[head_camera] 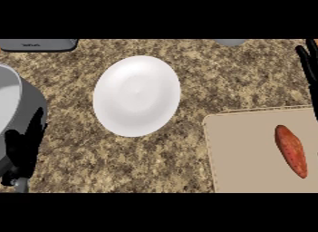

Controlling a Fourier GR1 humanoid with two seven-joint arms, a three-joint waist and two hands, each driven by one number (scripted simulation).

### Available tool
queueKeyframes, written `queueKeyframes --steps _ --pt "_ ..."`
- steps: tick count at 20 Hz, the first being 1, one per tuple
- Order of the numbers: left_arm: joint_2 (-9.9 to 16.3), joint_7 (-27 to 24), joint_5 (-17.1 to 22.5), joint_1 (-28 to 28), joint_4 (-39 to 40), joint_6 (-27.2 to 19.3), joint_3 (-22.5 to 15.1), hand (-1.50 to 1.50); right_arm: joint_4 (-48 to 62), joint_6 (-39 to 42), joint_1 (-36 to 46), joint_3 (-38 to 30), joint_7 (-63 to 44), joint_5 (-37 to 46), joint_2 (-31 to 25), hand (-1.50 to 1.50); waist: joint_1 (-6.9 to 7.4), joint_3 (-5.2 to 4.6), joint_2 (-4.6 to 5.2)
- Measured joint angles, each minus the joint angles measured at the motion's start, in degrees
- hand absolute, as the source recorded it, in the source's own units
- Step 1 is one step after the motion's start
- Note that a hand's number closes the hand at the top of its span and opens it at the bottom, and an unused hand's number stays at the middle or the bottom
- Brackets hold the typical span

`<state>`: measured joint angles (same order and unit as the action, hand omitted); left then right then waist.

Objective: Pick the sweet potato from the tray and place it in the plate

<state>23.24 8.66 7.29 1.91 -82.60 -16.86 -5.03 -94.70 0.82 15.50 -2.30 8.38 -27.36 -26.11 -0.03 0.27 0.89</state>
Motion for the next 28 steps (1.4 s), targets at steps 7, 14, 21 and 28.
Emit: queueKeyframes --steps 7,14,21,28 --pt "-3.10 0.53 -1.13 -1.54 -1.30 -0.65 -2.57 0.00 2.04 19.96 -0.04 3.19 -6.36 -6.62 -8.91 1.50 -0.15 -0.44 -0.93" --pt "-5.86 1.59 -0.40 -2.90 -1.45 -0.54 -4.12 0.00 5.51 22.96 -4.95 1.82 8.05 12.04 -16.16 -1.50 -1.19 -0.10 -0.57" --pt "-6.89 2.14 -0.49 -4.19 -1.09 0.10 -4.97 0.00 18.33 36.21 -11.42 1.62 22.34 9.07 -15.18 -1.50 -0.08 0.09 -0.33" --pt "-8.00 2.49 -1.39 -4.75 -0.70 0.05 -6.04 0.00 19.69 28.88 -8.30 4.92 30.84 26.54 -22.89 -1.50 1.04 -0.01 -0.50"
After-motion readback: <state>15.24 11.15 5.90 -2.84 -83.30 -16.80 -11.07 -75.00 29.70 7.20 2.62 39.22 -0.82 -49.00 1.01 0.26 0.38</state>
